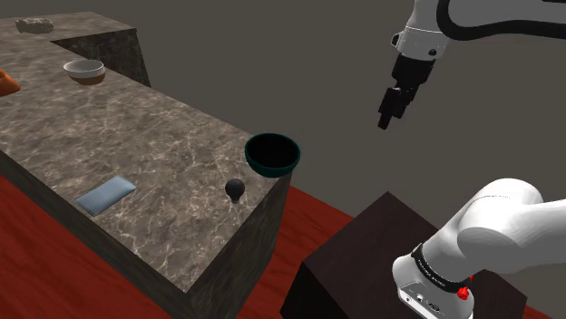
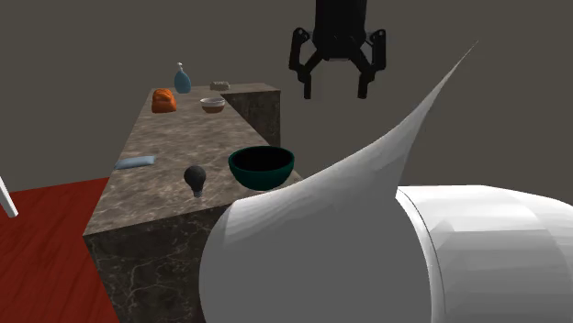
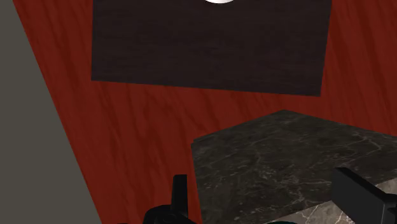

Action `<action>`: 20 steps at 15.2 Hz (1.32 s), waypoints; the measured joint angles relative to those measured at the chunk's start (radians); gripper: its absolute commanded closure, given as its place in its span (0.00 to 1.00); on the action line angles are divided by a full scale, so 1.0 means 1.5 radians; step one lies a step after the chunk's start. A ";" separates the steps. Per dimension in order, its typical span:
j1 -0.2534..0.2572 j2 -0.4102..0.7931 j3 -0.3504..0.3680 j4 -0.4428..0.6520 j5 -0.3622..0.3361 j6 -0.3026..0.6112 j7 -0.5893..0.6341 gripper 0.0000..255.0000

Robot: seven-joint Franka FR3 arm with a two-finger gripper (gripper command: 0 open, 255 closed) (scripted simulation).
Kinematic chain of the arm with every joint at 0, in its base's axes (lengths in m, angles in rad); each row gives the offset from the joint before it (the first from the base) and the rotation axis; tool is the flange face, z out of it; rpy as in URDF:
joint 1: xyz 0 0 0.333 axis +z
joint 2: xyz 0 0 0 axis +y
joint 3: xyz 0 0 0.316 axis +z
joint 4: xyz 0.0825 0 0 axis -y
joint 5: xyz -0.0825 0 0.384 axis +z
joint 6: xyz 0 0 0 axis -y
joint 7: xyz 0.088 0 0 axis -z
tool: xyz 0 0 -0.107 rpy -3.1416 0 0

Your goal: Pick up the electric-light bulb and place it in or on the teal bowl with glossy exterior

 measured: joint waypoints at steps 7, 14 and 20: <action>0.025 0.072 0.069 0.002 0.027 0.067 0.073 0.00; 0.050 0.210 0.158 0.051 0.036 0.147 0.176 0.00; 0.064 0.345 0.224 0.126 0.010 0.194 0.270 0.00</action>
